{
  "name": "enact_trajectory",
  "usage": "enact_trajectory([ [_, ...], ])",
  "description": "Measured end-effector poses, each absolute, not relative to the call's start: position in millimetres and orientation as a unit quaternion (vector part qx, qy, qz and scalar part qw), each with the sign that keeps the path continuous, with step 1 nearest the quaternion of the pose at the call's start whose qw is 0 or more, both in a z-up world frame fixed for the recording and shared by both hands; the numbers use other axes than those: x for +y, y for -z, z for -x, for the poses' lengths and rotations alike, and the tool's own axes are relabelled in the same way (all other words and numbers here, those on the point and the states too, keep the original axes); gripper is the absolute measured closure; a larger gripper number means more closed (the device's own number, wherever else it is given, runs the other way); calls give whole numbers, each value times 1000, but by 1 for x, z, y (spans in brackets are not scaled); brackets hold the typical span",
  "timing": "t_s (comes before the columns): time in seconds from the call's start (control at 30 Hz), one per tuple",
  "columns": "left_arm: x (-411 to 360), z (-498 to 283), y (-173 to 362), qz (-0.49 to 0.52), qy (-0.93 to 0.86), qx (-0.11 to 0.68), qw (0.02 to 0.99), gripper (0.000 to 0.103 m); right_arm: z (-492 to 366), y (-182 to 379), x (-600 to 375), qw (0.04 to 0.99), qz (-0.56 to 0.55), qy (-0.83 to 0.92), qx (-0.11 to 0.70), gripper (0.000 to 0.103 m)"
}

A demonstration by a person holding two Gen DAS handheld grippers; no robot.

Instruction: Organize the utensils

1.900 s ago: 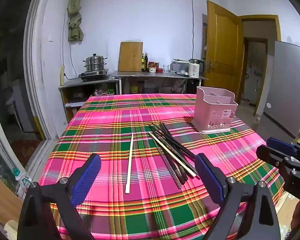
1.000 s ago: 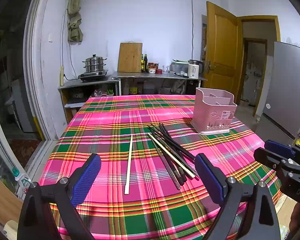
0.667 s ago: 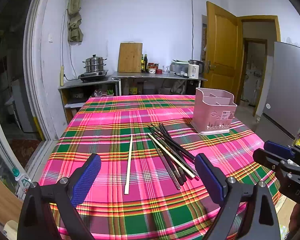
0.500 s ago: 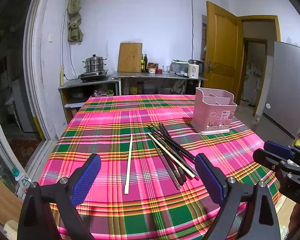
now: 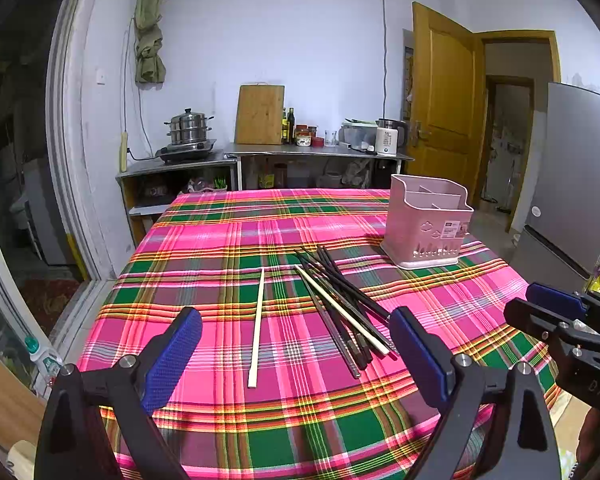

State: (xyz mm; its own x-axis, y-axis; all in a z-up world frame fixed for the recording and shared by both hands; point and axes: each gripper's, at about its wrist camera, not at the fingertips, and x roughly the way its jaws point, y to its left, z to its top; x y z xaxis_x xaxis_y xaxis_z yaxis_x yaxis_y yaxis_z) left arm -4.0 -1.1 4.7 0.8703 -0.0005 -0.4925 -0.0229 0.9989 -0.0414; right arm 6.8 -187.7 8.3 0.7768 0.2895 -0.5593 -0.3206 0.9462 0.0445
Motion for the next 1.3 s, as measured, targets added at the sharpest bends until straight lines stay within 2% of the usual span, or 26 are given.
enact_trajectory([
  [1.3,10,-49,26,16,-12,299,954,8,-54,10,-173,923,29,-183,336,59],
])
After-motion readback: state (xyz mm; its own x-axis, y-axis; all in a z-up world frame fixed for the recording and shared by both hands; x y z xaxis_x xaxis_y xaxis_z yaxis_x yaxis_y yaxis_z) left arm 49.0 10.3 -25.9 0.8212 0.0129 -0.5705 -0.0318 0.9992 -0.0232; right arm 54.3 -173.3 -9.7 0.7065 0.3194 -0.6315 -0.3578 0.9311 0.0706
